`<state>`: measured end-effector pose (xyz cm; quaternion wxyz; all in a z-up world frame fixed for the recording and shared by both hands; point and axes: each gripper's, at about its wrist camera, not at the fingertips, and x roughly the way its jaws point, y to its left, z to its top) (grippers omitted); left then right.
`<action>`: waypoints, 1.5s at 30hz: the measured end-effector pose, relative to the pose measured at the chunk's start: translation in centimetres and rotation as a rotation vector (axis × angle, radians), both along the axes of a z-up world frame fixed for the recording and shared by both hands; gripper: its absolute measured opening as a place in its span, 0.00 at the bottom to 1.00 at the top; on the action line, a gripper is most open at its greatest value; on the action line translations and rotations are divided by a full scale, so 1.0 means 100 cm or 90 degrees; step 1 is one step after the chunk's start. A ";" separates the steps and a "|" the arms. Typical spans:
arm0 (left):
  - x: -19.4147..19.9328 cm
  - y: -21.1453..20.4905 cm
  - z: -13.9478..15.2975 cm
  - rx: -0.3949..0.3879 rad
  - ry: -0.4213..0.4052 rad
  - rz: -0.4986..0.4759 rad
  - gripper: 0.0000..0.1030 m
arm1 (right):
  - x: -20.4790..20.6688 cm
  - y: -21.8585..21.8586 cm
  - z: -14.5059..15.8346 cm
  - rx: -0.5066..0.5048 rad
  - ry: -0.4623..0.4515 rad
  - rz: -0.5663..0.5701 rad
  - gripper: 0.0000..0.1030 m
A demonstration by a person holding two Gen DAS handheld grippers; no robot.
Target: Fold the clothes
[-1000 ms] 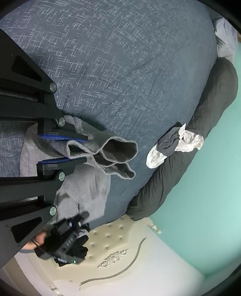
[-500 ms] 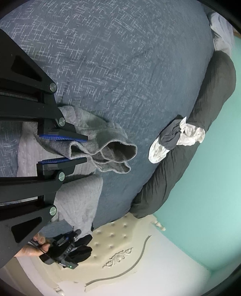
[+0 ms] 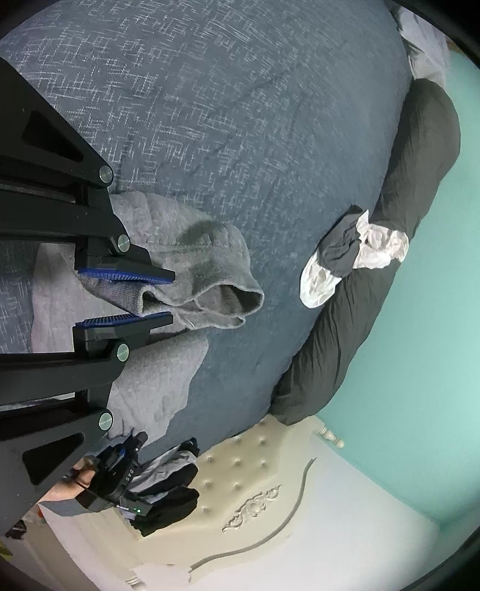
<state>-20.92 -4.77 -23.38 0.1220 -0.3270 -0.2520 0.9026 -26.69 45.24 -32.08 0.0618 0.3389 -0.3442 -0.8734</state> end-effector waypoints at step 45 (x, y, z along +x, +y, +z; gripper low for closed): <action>0.035 -0.106 -0.099 0.080 -0.151 0.178 0.73 | 0.022 0.006 0.011 -0.027 0.036 0.003 0.19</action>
